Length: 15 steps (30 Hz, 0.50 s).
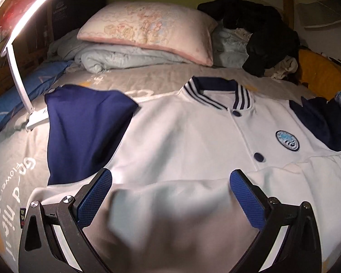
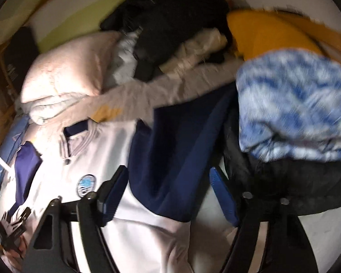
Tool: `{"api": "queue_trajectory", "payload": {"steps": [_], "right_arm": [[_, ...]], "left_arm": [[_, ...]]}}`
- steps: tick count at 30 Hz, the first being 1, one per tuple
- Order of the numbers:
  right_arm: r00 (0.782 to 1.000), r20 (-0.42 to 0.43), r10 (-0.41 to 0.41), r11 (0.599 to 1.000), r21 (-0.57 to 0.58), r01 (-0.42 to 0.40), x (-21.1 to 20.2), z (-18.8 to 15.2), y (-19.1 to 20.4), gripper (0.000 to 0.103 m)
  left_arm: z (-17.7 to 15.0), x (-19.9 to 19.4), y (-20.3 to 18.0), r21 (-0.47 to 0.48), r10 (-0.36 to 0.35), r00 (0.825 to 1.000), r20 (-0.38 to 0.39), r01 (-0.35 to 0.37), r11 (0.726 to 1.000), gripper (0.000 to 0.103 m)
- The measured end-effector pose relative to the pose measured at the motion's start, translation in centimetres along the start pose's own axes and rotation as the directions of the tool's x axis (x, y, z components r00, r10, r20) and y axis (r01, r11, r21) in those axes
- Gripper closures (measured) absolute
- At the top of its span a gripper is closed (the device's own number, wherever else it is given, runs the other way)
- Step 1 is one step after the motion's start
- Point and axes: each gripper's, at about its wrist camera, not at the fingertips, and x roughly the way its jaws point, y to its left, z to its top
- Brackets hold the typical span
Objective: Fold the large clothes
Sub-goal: 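Reach the right gripper to the navy sleeve and grasp it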
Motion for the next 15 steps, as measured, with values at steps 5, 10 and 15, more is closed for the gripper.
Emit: {"api": "queue_trajectory", "payload": {"steps": [5,10,15], "right_arm": [[0.996,-0.029,-0.081,0.997,-0.005,0.08,3.2,0.6,-0.6,0.039],[0.991,-0.015,-0.134,0.991,0.019,0.134,4.9,1.3,-1.2,0.056],[0.966,0.028,-0.257,0.964,-0.063,0.258,6.4,1.2,-0.4,0.078]], "left_arm": [[0.5,-1.6,-0.5,0.048,0.0,0.998,0.056,-0.002,0.999,0.0],[-0.2,-1.1,1.2,-0.054,-0.029,0.999,0.023,0.03,0.998,0.0],[0.2,-0.7,1.8,-0.093,-0.058,0.998,-0.002,0.058,0.994,0.0]]}}
